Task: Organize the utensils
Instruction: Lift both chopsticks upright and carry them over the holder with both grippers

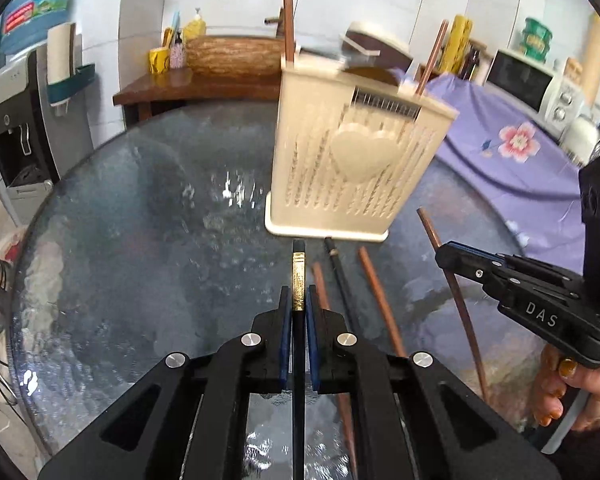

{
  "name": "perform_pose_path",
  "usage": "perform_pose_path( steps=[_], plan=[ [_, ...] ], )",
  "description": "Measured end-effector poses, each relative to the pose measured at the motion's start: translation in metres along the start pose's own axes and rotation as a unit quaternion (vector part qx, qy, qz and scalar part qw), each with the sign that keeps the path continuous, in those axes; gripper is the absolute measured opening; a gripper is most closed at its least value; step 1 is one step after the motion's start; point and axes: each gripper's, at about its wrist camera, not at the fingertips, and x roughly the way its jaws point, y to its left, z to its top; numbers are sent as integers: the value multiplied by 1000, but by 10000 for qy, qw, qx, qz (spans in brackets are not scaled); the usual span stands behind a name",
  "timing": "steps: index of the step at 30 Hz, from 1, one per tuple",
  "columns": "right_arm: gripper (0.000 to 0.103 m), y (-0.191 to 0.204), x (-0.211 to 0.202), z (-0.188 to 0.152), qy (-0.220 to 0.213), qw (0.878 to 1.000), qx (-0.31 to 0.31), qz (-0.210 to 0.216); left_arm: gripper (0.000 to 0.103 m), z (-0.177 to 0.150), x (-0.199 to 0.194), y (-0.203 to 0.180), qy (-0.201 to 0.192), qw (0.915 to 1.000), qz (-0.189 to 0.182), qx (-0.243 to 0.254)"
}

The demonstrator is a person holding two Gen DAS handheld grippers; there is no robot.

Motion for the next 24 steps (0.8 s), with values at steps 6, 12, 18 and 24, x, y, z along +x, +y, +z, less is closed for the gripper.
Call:
perform_pose_path(
  steps=[6,12,18,24],
  plan=[
    [8,7,-46,8,-507,9982,-157,276,7,8,-42,-3,-413,9989,-227,-22],
    [8,19,-88,11,-963,9934,-451,428,7,13,-77,-8,-774,9964,-343,86],
    [8,26,-119,9,-1238,9891,-620,496,7,15,-107,-15,-1100,9926,-450,230],
    [8,31,-134,15,-1350,9867,-696,583,7,22,-122,-21,-1287,9899,-498,330]
  ],
)
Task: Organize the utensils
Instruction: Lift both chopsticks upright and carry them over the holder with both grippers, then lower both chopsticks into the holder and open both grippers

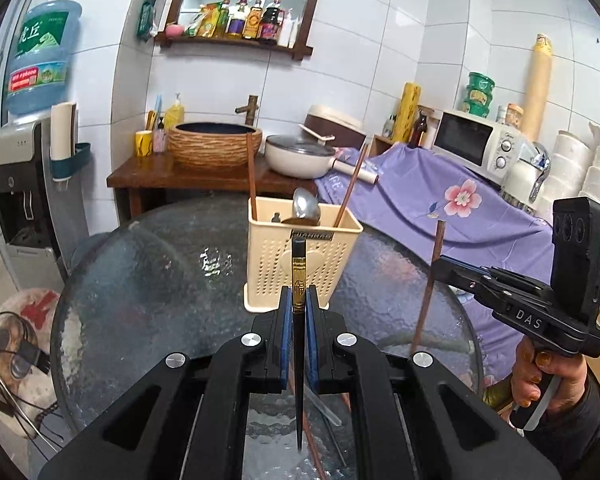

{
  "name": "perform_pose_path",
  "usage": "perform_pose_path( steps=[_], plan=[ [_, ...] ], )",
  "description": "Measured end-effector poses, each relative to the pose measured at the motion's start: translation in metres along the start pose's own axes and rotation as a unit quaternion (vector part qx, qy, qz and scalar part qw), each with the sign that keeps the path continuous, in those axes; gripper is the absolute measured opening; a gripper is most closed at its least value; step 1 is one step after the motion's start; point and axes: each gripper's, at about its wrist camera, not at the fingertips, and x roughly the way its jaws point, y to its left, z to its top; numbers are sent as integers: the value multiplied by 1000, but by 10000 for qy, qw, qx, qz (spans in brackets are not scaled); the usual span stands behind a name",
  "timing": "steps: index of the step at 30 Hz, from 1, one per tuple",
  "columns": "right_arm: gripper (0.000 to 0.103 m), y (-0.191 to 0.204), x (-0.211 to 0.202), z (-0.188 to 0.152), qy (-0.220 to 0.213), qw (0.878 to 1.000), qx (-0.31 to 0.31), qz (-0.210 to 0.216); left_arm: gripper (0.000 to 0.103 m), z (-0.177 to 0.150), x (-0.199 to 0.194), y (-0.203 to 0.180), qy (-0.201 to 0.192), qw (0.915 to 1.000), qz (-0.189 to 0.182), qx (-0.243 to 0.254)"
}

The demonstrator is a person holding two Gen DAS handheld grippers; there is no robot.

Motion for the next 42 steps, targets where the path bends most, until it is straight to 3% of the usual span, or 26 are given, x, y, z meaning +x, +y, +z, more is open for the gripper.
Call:
perform_pose_path(
  steps=[19,25,29,31,36,42],
  plan=[
    [8,-8,7,67,-40,9999,-79,77,7,54,-1,-7,-302,9991,72,292],
    [8,-15,1,109,-280,9995,48,145,7,97,-4,-10,-548,9980,26,298],
    [8,-19,-4,147,-596,9981,126,135,7,138,-7,-9,-913,9956,57,196],
    [8,-19,-4,168,-790,9968,75,15,7,157,-7,-9,-1195,9922,266,222],
    [8,-21,9,199,-1105,9930,-120,-401,7,185,16,-4,-1405,9890,446,96],
    [8,-31,50,182,-1009,9911,-189,-850,7,179,63,5,-1337,9892,603,50]
  ],
)
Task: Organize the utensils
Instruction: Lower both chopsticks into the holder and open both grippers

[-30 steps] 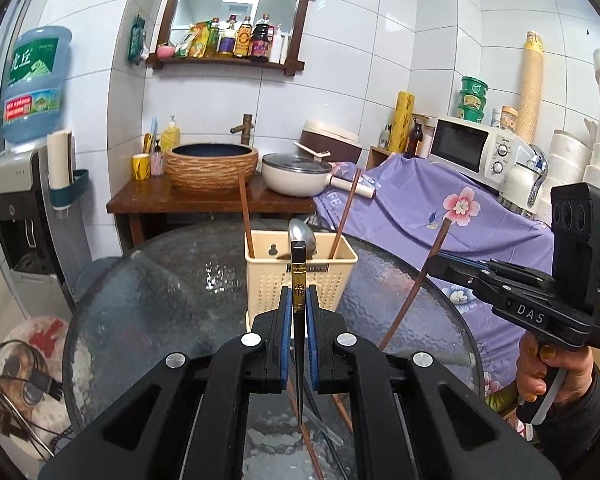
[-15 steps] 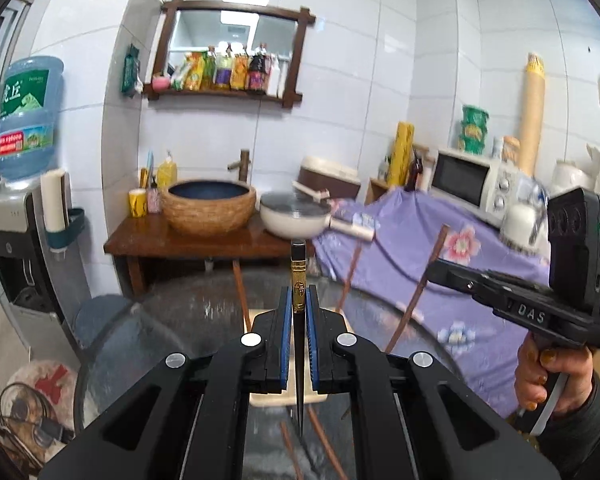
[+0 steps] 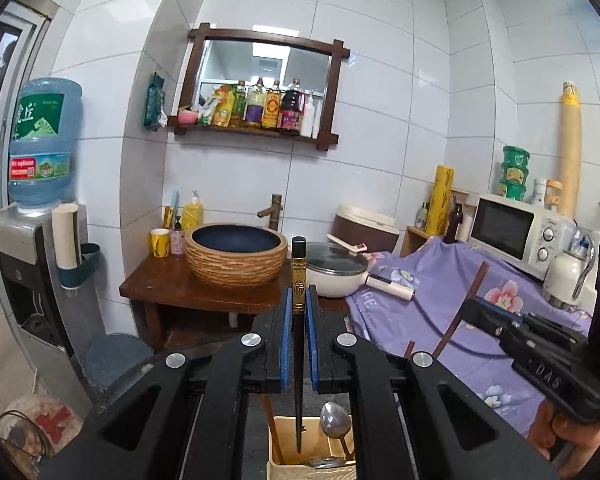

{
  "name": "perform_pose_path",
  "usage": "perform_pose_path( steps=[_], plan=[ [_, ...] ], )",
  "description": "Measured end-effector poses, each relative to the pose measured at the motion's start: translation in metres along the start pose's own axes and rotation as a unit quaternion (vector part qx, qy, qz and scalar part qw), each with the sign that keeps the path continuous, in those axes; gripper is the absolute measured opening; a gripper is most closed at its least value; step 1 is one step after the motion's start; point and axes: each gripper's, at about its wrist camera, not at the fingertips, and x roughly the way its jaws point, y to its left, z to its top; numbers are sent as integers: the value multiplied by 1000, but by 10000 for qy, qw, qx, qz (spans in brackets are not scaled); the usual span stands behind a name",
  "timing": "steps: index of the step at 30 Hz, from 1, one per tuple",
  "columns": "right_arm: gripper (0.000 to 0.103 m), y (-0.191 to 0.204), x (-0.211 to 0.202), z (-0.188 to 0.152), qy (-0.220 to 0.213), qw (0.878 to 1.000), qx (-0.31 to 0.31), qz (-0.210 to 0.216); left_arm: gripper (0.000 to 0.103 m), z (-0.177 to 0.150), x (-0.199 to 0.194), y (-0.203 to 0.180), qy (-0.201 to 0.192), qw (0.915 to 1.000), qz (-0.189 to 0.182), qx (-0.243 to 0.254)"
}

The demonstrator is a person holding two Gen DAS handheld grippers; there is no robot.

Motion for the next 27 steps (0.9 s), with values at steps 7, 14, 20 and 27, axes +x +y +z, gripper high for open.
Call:
perform_pose_path(
  steps=[7,14,20,27],
  plan=[
    [8,-15,34,-51,490,9985,246,-95,7,-49,37,9,609,9981,47,-100],
    [8,-22,45,-77,691,9969,363,-100,7,-81,55,16,1044,9943,41,-194],
    [8,-23,46,-88,767,9964,339,-110,14,-95,58,16,1188,9927,26,-218],
    [49,-21,26,-102,573,9974,369,-234,75,-111,29,18,993,9944,165,-312]
  ],
)
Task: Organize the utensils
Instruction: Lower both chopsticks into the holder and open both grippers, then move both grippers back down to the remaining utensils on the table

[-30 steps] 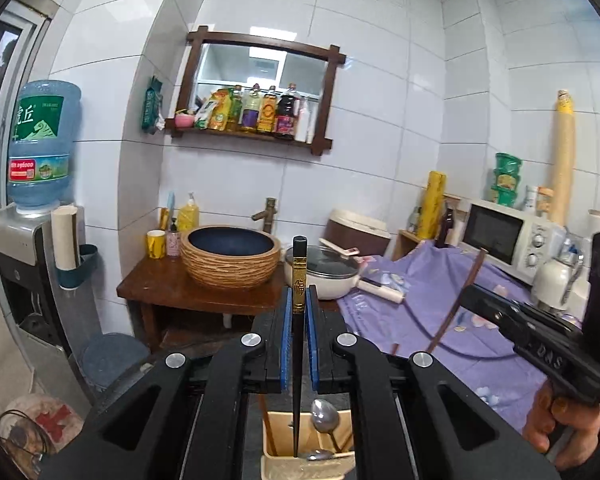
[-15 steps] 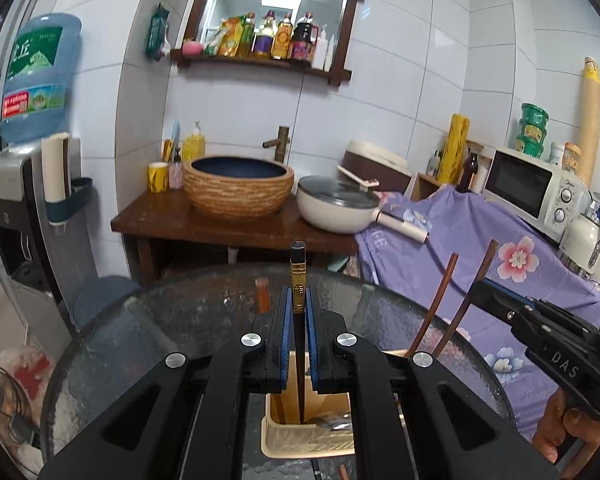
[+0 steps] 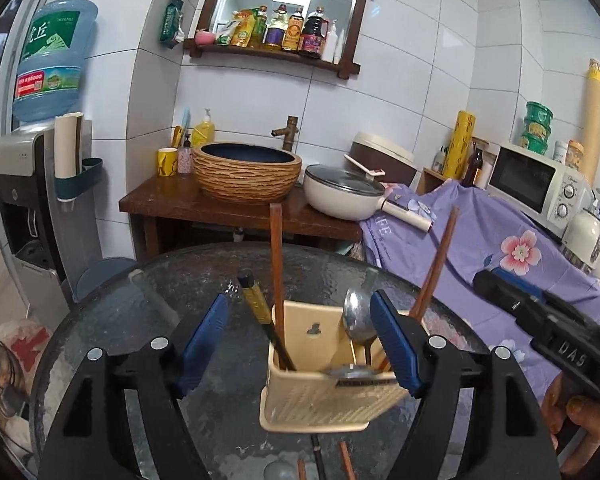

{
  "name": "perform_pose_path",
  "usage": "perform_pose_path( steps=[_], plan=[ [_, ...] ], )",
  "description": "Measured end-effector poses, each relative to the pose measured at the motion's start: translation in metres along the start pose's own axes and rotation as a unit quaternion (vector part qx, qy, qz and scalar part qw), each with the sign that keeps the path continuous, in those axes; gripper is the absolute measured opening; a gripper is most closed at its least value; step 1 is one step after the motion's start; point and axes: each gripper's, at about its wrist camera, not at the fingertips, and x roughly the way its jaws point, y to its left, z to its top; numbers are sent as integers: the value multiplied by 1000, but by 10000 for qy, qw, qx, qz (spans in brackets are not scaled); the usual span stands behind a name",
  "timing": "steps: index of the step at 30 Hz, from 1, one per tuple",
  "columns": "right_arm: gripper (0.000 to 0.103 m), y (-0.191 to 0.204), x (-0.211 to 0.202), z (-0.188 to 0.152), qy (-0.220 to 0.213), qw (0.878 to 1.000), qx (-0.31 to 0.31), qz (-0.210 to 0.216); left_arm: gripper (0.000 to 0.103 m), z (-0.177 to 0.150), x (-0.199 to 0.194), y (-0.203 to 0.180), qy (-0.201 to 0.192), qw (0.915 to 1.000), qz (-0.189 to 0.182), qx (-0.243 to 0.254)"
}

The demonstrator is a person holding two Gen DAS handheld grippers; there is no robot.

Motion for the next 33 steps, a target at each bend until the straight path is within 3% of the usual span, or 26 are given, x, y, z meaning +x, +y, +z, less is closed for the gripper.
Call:
perform_pose_path(
  steps=[6,13,18,25,33],
  plan=[
    [49,19,-27,-31,119,9994,-319,-4,87,-40,-17,3,193,9993,274,151],
    [49,49,-11,-104,1157,9887,-950,-80,88,-104,-1,25,1086,9925,559,76],
    [49,54,14,-149,1943,9776,-805,18,87,-142,9,41,1608,9852,570,-179],
    [47,56,41,-181,2586,9641,-605,-64,85,-161,9,45,1809,9814,622,-124],
    [30,65,63,-188,2810,9569,-673,-300,82,-171,10,42,1942,9789,627,-92]
  ],
)
